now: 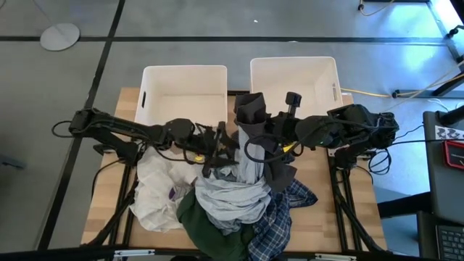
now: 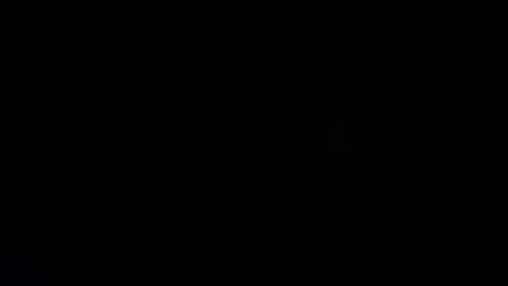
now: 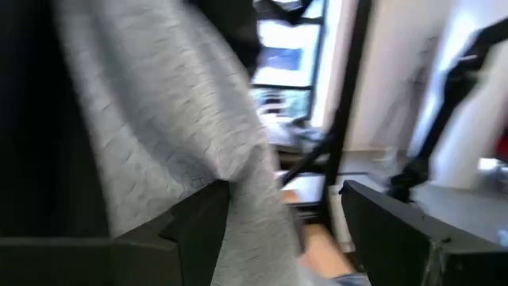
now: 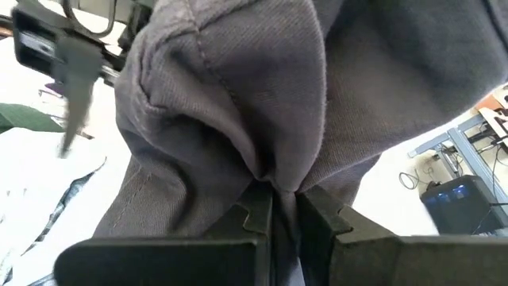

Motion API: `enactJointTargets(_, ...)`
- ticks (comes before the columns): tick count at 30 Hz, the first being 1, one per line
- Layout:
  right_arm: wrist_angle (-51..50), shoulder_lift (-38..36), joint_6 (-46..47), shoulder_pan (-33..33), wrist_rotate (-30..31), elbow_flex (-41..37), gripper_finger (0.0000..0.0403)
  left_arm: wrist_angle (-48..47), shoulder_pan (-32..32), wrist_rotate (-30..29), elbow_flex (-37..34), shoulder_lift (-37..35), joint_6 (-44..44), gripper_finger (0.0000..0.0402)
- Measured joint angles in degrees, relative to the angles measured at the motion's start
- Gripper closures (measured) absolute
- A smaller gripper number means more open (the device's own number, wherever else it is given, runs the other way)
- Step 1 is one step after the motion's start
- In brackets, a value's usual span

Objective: Sort clothes
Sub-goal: Put the black pants into the right white bin

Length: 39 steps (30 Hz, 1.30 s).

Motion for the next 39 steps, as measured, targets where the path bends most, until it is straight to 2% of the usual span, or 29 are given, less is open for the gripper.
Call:
enactJointTargets(2,0.0,0.0,-0.1,0.0,0.0,0.0,0.0369,0.5,0.0,2.8,0.6,1.1,-0.2,0.0165)
enactJointTargets(5,0.1,0.0,-0.2,0.0,0.0,0.0,0.0369,0.6,-0.2,3.5,2.0,2.3,0.0,0.0165)
enactJointTargets(12,0.2,0.0,-0.2,0.0,0.0,0.0,0.0369,0.0,0.3,-7.4,2.9,3.8,3.3,0.0165)
enactJointTargets(22,0.5,0.4,-0.2,0.0,0.1,0.0,0.0369,8.4,-0.2,-8.0,3.0,6.4,4.4,0.0165)
enactJointTargets(25,0.4,0.7,-0.2,0.0,0.0,0.0,0.0369,10.9,-0.1,-10.7,3.0,8.2,4.6,0.0168)
enactJointTargets(30,0.2,1.2,-0.2,0.0,0.0,0.0,0.0369,12.1,0.3,-14.2,3.0,9.4,6.0,0.0214)
enactJointTargets(39,0.2,1.5,-0.2,0.0,0.0,0.0,0.0369,6.7,-1.1,-12.8,3.0,7.3,9.4,0.0353)
